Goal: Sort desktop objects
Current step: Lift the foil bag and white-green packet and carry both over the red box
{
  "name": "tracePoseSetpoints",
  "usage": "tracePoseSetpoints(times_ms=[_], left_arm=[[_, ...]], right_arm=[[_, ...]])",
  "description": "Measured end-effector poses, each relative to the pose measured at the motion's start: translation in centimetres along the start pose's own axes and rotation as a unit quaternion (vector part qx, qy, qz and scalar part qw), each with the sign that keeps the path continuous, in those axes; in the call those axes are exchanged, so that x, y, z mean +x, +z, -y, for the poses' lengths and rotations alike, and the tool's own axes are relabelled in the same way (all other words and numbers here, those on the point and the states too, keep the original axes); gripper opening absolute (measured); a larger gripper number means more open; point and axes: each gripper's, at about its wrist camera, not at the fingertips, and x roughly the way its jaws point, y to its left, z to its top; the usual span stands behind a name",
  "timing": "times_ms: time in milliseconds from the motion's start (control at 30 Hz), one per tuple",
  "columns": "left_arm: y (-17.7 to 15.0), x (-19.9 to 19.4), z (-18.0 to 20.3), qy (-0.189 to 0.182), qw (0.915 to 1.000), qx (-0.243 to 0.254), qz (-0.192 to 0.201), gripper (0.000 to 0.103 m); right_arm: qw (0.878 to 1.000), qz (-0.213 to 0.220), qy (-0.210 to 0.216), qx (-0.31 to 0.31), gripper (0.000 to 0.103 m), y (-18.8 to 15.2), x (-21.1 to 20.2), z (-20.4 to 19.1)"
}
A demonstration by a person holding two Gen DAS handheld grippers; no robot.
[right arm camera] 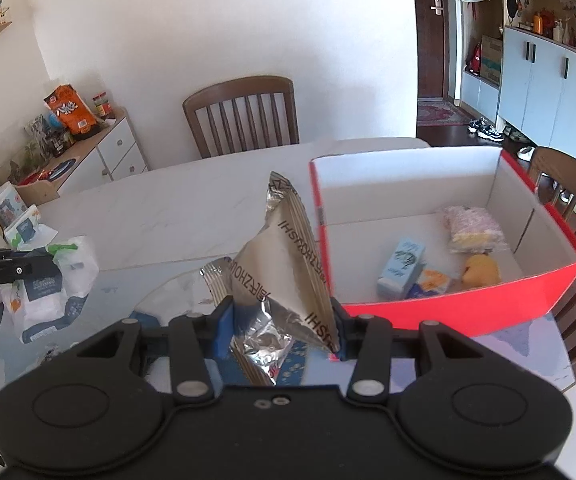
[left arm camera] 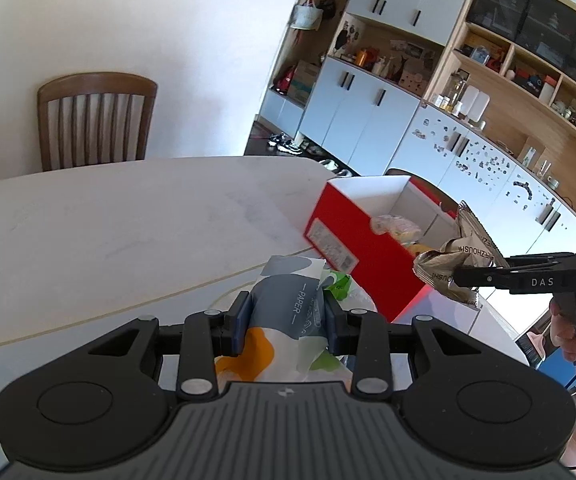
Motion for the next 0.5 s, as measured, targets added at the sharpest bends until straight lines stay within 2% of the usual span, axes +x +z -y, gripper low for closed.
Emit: tracePoseSetpoints(times_ms=[500], left_arm=[[3.5,5.9,8.3,-0.013,0.9997,0.016,0.011,0.034]], right_arm=[[1.0,0.007,0.003,-0.01,0.045,2.2,-1.7,7.9]])
